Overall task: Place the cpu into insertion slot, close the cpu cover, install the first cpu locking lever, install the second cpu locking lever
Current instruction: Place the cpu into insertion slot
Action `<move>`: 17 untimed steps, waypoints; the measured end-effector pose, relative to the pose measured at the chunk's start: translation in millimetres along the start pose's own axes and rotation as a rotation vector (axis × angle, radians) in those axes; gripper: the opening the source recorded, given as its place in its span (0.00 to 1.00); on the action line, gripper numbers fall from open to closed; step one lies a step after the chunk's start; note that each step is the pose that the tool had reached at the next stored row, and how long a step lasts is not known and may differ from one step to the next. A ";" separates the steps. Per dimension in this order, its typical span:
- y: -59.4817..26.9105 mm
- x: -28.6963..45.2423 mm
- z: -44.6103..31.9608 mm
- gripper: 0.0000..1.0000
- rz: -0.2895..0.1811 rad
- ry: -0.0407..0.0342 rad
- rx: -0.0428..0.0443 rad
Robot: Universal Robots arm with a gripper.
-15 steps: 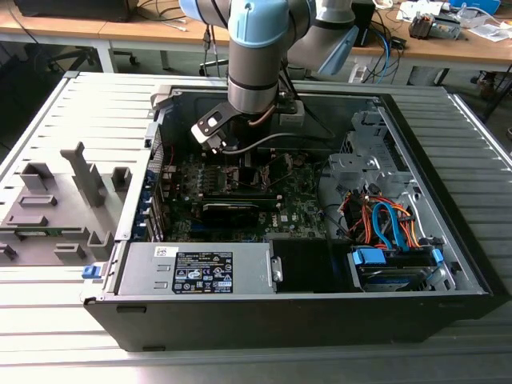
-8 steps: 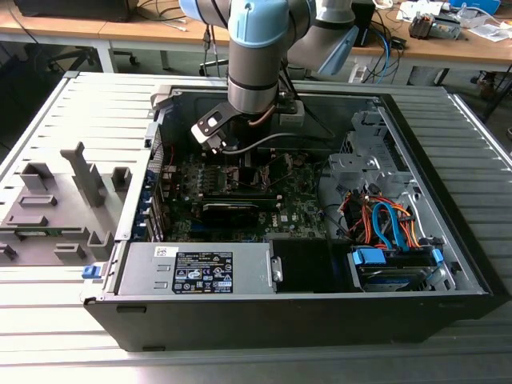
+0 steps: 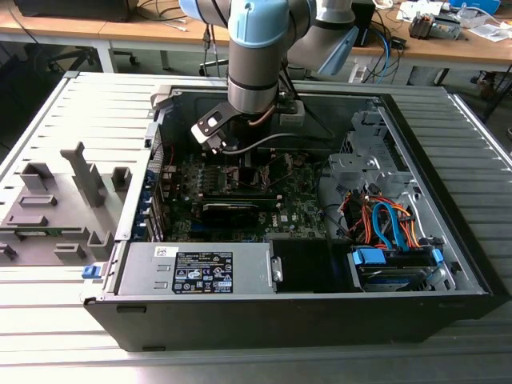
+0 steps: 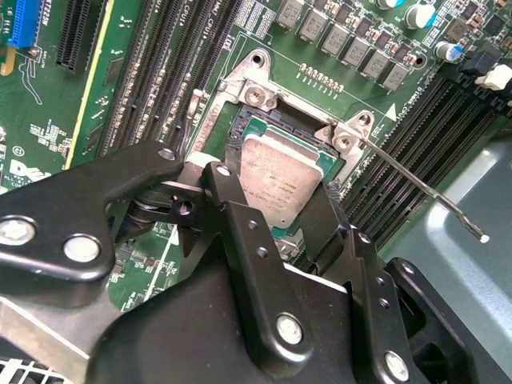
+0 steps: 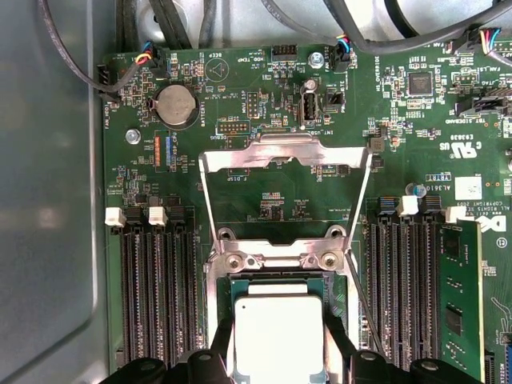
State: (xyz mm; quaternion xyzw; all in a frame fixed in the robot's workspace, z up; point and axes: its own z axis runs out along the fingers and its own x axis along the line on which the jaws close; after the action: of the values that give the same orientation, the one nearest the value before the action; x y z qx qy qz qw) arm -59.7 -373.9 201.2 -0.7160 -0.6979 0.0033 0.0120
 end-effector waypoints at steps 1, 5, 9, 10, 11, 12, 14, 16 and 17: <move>0.0 0.0 -0.1 0.53 0.000 0.0000 0.0000; -0.1 0.0 -3.0 0.53 0.000 0.0000 0.0000; -0.1 0.0 -3.1 0.53 0.000 -0.0001 0.0000; -0.1 0.0 -3.0 0.53 0.000 0.0000 0.0000; -0.1 0.0 -3.0 0.53 0.004 0.0000 0.0001; -0.1 0.0 -2.6 0.53 0.024 0.0004 -0.0002; -0.1 0.0 -2.2 0.53 0.034 0.0006 -0.0003; 0.1 -0.1 -1.9 0.53 0.034 0.0007 -0.0004; 0.2 -0.2 -1.7 0.53 0.033 0.0007 -0.0004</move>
State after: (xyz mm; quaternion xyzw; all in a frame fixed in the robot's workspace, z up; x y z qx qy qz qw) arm -59.5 -374.1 202.9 -0.7276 -0.6859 0.0031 0.0121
